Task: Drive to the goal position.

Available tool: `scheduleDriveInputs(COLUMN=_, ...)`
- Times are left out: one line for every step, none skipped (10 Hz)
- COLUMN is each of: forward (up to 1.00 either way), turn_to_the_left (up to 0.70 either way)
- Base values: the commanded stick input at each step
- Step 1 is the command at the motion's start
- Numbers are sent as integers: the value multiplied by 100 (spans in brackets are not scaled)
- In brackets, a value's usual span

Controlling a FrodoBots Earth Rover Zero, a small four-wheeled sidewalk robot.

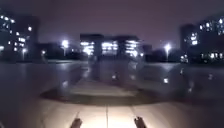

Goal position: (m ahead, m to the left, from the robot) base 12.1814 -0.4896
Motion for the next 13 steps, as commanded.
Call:
scheduleDriveInputs(forward=100, turn_to_the_left=-40)
scheduleDriveInputs(forward=100, turn_to_the_left=-40)
scheduleDriveInputs(forward=100, turn_to_the_left=0)
scheduleDriveInputs(forward=100, turn_to_the_left=0)
scheduleDriveInputs(forward=100, turn_to_the_left=0)
scheduleDriveInputs(forward=100, turn_to_the_left=0)
scheduleDriveInputs(forward=100, turn_to_the_left=0)
scheduleDriveInputs(forward=100, turn_to_the_left=0)
scheduleDriveInputs(forward=100, turn_to_the_left=0)
scheduleDriveInputs(forward=100, turn_to_the_left=0)
scheduleDriveInputs(forward=100, turn_to_the_left=0)
scheduleDriveInputs(forward=100, turn_to_the_left=0)
scheduleDriveInputs(forward=100, turn_to_the_left=0)
